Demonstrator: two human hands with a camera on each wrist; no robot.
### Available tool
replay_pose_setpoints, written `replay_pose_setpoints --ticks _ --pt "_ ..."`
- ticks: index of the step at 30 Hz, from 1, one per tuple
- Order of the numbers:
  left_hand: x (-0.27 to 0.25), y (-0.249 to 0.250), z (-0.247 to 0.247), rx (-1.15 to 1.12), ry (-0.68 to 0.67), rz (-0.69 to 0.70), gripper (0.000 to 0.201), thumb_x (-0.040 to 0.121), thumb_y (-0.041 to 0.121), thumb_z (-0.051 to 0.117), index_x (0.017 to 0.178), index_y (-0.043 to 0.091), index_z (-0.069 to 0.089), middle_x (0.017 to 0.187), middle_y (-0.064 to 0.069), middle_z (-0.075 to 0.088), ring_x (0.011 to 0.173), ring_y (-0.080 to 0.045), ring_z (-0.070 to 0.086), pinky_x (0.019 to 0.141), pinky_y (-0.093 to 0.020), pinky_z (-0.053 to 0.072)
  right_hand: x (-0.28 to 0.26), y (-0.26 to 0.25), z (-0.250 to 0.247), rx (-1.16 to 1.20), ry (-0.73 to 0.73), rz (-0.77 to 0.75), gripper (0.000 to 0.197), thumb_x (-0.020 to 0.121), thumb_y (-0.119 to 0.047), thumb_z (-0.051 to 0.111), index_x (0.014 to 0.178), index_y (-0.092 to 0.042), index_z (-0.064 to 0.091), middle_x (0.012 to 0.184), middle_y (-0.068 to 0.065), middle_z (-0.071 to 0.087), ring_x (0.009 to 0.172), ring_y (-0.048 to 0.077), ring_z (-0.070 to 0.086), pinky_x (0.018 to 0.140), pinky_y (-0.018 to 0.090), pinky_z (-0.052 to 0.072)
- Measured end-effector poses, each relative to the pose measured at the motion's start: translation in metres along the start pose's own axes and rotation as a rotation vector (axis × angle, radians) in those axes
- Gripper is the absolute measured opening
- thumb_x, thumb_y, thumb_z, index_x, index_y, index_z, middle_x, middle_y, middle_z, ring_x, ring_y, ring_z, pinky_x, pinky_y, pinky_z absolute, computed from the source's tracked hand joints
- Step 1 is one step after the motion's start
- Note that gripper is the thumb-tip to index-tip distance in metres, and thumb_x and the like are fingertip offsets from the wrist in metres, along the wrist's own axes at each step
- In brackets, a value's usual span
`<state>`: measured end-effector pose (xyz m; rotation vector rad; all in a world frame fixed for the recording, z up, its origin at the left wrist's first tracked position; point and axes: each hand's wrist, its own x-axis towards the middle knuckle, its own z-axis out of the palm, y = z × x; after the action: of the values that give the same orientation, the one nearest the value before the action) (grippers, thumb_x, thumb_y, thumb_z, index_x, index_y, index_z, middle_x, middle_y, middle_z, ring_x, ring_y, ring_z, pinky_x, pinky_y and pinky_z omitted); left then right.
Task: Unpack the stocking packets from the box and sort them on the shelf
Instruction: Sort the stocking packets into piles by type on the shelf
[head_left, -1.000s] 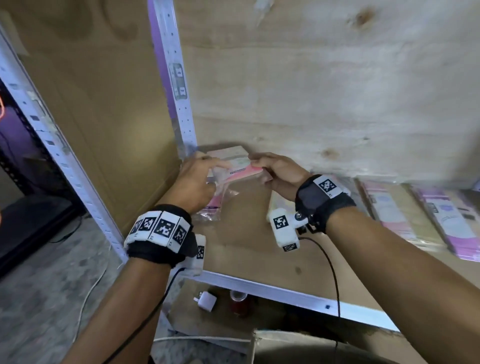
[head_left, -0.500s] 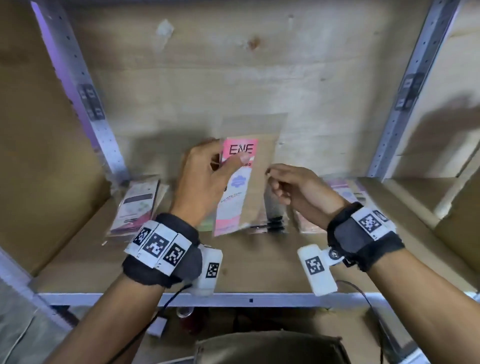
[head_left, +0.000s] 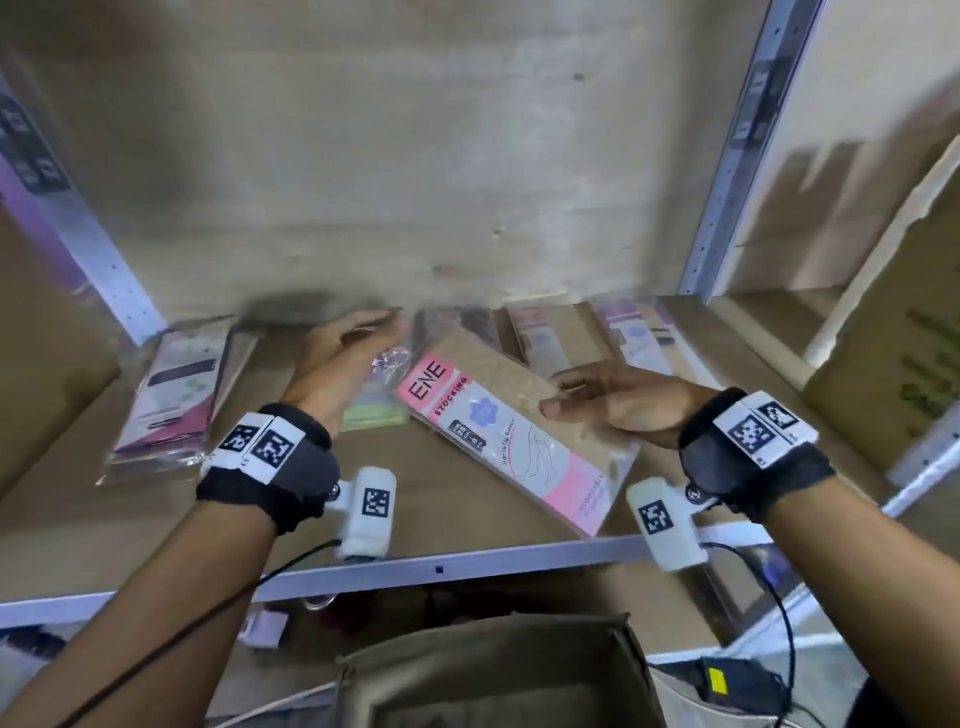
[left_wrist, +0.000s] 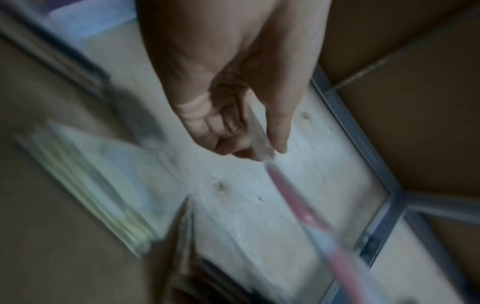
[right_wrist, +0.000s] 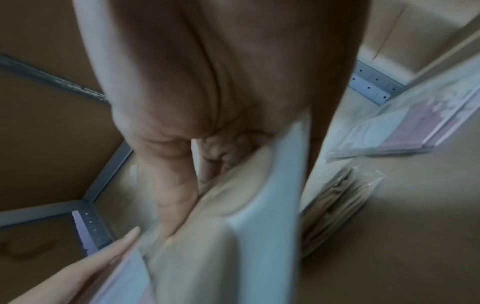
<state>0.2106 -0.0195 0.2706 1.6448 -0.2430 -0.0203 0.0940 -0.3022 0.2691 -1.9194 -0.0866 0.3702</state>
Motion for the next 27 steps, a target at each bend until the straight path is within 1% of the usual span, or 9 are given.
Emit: replay_pose_setpoints --ticks 2,4,6,11,14,18,22,24,27 --pt "0.005 -0.008 -0.002 0.147 -0.068 0.064 0.035 0.076 0.046 0.081 0.104 0.025 0.077 0.095 0.008 0.078 0.083 -0.006 0.070 0.073 -0.022 0.053 -0.001 0.002 -0.001 -0.052 -0.010 0.040 0.052 0.082 -0.045 0.075 0.115 -0.006 0.065 0.103 0.042 0.055 0.059 0.037 0.042 0.047 0.027 0.037" --pt "0.008 -0.012 0.002 0.278 -0.092 0.115 0.011 0.086 0.039 0.074 0.089 0.029 0.077 0.078 0.014 0.075 0.066 0.002 0.063 0.067 -0.022 0.048 0.002 0.006 -0.001 -0.065 -0.024 0.062 0.060 0.077 -0.046 0.078 0.117 -0.004 0.063 0.103 0.038 0.058 0.064 0.048 0.043 0.057 0.034 0.038" --pt "0.010 -0.015 0.010 0.385 -0.066 0.094 0.020 0.087 0.037 0.060 0.072 0.027 0.069 0.061 0.013 0.066 0.058 -0.005 0.057 0.064 -0.027 0.045 0.006 0.008 0.000 -0.060 -0.021 0.072 0.066 0.073 -0.045 0.079 0.116 0.002 0.060 0.104 0.035 0.060 0.074 0.055 0.051 0.069 0.044 0.038" --pt "0.003 -0.013 0.022 0.612 0.036 0.107 0.050 0.097 0.050 0.040 0.059 0.016 0.047 0.046 0.009 0.046 0.051 -0.017 0.045 0.052 -0.028 0.033 0.014 0.008 0.003 -0.198 -0.045 0.074 0.032 0.092 -0.031 0.067 0.101 -0.002 0.056 0.068 0.001 0.045 0.054 0.014 0.043 0.050 0.025 0.037" --pt "0.005 -0.011 0.024 0.392 -0.021 0.061 0.055 0.100 0.053 0.046 0.057 0.018 0.049 0.044 0.011 0.043 0.044 -0.014 0.038 0.050 -0.026 0.030 0.016 0.007 0.004 -0.169 -0.051 0.076 0.027 0.096 -0.028 0.062 0.087 -0.007 0.047 0.057 -0.001 0.035 0.043 0.014 0.037 0.042 0.023 0.030" --pt "0.002 0.001 0.025 0.017 -0.135 -0.244 0.037 0.098 0.046 0.055 0.072 0.025 0.072 0.058 0.002 0.066 0.049 -0.015 0.061 0.047 -0.022 0.048 0.016 0.004 0.004 -0.095 -0.033 0.004 0.009 0.095 -0.027 0.064 0.093 -0.018 0.064 0.068 0.006 0.049 0.050 0.019 0.042 0.044 0.025 0.031" --pt "0.001 0.003 0.028 -0.014 -0.158 -0.286 0.030 0.106 0.026 0.042 0.081 0.019 0.056 0.044 0.009 0.063 0.044 -0.011 0.063 0.042 -0.019 0.050 0.016 0.004 0.003 -0.068 -0.034 -0.024 0.036 0.090 -0.035 0.067 0.110 -0.006 0.061 0.094 0.030 0.056 0.076 0.036 0.050 0.061 0.042 0.038" --pt "0.000 0.001 0.031 -0.053 -0.151 -0.318 0.028 0.105 0.020 0.042 0.080 0.016 0.052 0.041 0.011 0.062 0.037 -0.002 0.061 0.036 -0.015 0.047 0.016 0.006 0.002 -0.061 -0.040 -0.035 0.028 0.093 -0.029 0.065 0.110 -0.007 0.063 0.091 0.024 0.058 0.069 0.032 0.052 0.055 0.036 0.039" --pt "0.000 0.001 0.032 -0.084 -0.088 -0.337 0.029 0.101 0.036 0.053 0.083 0.019 0.067 0.057 0.004 0.070 0.046 -0.012 0.067 0.043 -0.021 0.052 0.016 0.009 -0.001 -0.029 -0.047 -0.030 0.018 0.095 -0.022 0.063 0.108 -0.011 0.065 0.090 0.020 0.058 0.062 0.026 0.049 0.045 0.027 0.035"
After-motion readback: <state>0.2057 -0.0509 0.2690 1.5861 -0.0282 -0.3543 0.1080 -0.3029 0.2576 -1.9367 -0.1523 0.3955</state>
